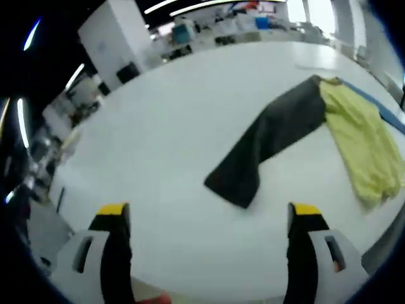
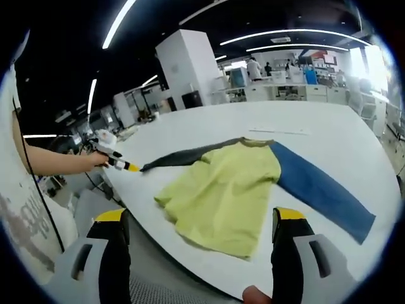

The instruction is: Fold the garment on the visible template until the final outline fits inside the template.

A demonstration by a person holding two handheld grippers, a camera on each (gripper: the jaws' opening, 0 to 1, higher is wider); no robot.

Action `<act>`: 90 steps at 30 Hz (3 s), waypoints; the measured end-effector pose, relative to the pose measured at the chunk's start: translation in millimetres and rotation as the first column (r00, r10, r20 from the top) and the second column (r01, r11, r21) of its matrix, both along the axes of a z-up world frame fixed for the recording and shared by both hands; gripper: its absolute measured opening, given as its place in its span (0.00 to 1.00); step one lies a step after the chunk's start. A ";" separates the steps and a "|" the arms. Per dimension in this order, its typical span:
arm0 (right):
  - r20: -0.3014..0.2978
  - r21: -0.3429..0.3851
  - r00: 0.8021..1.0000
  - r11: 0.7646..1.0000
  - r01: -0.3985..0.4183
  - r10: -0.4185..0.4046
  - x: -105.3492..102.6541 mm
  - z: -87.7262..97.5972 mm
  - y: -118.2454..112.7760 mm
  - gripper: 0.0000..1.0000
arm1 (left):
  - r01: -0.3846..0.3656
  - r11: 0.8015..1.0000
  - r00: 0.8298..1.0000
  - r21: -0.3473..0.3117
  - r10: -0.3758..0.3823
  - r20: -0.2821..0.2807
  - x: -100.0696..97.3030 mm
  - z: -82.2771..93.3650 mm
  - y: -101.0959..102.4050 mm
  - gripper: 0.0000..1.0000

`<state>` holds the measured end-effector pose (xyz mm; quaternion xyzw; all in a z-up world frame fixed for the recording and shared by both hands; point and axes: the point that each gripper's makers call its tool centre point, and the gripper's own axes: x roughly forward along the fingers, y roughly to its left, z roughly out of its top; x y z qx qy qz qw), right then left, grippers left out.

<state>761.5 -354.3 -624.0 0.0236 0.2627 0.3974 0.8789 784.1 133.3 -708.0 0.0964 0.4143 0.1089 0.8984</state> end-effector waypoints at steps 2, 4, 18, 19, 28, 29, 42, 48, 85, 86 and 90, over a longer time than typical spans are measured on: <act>0.001 0.000 1.000 1.000 -0.007 0.007 0.3 -0.9 2.0 0.93 | 0.010 1.000 1.000 -0.014 -0.010 0.005 -1.1 0.2 -5.7 0.99; -0.002 0.003 1.000 1.000 -0.012 0.012 0.1 -1.4 3.3 0.93 | 0.026 0.999 1.000 -0.025 -0.026 0.012 -1.1 -0.3 -11.6 0.99; 0.008 -0.017 0.999 0.999 -0.045 0.045 1.6 -3.3 6.6 0.93 | 0.320 0.857 0.936 -0.403 -0.222 0.272 6.2 36.6 -148.1 0.99; 0.007 -0.019 0.999 0.999 -0.047 0.047 1.5 -3.8 6.8 0.93 | 0.331 0.847 0.932 -0.415 -0.227 0.281 5.2 38.7 -154.7 0.99; 0.010 -0.019 0.999 0.999 -0.051 0.051 1.3 -7.1 8.8 0.93 | 0.408 0.745 0.900 -0.528 -0.228 0.372 -4.9 63.4 -205.8 0.99; 0.008 -0.019 0.999 0.999 -0.050 0.050 1.0 -8.0 8.6 0.93 | 0.425 0.725 0.892 -0.542 -0.235 0.385 -6.6 67.3 -212.6 0.99; -0.002 -0.021 0.999 0.999 -0.047 0.047 -2.3 -18.6 6.5 0.93 | 0.486 0.652 0.868 -0.582 -0.282 0.410 -28.3 82.4 -243.7 0.99; -0.003 -0.024 0.999 0.999 -0.043 0.043 -2.9 -19.5 4.0 0.93 | 0.491 0.646 0.868 -0.585 -0.302 0.394 -33.8 77.1 -247.6 0.99; -0.047 -0.157 0.996 0.984 -0.079 0.072 4.7 -61.1 -6.8 0.85 | 0.486 0.609 0.863 -0.627 -0.449 0.233 -34.3 6.3 -273.4 0.97; -0.051 -0.155 0.996 0.985 -0.078 0.071 5.4 -62.7 -6.7 0.85 | 0.485 0.608 0.863 -0.629 -0.451 0.230 -33.6 4.7 -273.6 0.97; -0.101 -0.122 0.995 0.992 -0.021 0.008 13.3 -75.4 -9.6 0.77 | 0.477 0.610 0.862 -0.633 -0.464 0.202 -32.0 -5.0 -274.3 0.93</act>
